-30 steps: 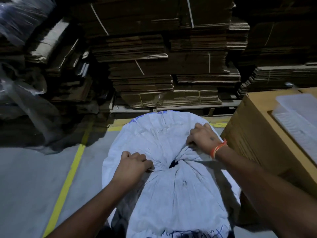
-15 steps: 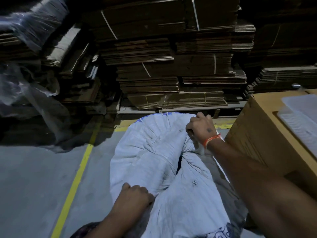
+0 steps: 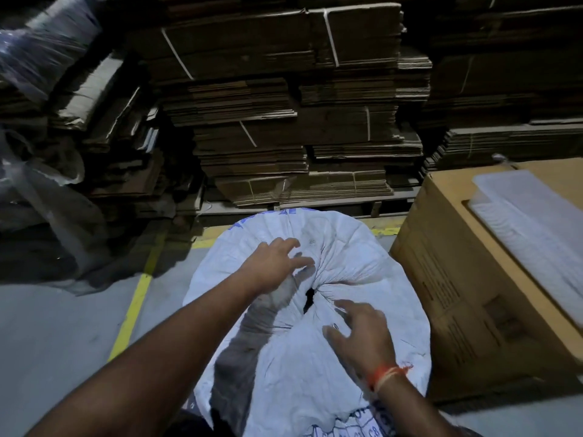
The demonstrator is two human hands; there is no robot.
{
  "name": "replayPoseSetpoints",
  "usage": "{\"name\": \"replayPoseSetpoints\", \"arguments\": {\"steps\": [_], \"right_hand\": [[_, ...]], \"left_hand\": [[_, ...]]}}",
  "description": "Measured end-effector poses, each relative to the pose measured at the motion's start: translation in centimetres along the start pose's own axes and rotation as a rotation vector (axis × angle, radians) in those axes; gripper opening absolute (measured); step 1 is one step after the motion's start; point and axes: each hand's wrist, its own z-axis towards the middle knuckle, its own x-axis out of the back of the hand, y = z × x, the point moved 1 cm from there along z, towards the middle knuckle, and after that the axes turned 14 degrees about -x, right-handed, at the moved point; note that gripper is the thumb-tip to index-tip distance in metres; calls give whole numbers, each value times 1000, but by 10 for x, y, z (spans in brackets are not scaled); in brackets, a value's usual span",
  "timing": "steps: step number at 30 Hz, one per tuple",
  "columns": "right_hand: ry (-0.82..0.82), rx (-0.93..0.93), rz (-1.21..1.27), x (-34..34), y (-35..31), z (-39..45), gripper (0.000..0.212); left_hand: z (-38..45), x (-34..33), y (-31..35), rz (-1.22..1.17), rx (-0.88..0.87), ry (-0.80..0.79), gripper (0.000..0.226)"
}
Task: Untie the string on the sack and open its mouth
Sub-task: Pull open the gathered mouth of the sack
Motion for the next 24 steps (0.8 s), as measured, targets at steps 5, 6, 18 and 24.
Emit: {"name": "replayPoseSetpoints", "arguments": {"steps": [5,6,18,24], "right_hand": [[-43,20,-128,-10,2,17,48],[-45,40,-57,-9,5,22,43],[181,242,-165,85,49,63,24],[290,278,-320,116,52,73,23]], "left_hand": [[11,-18,6,213,-223,-239,55],[10,-20,8,267,-249,-235,51],[-83,12,-39,364,270,-106,26],[-139,21,-27,268,454,-84,21]]}}
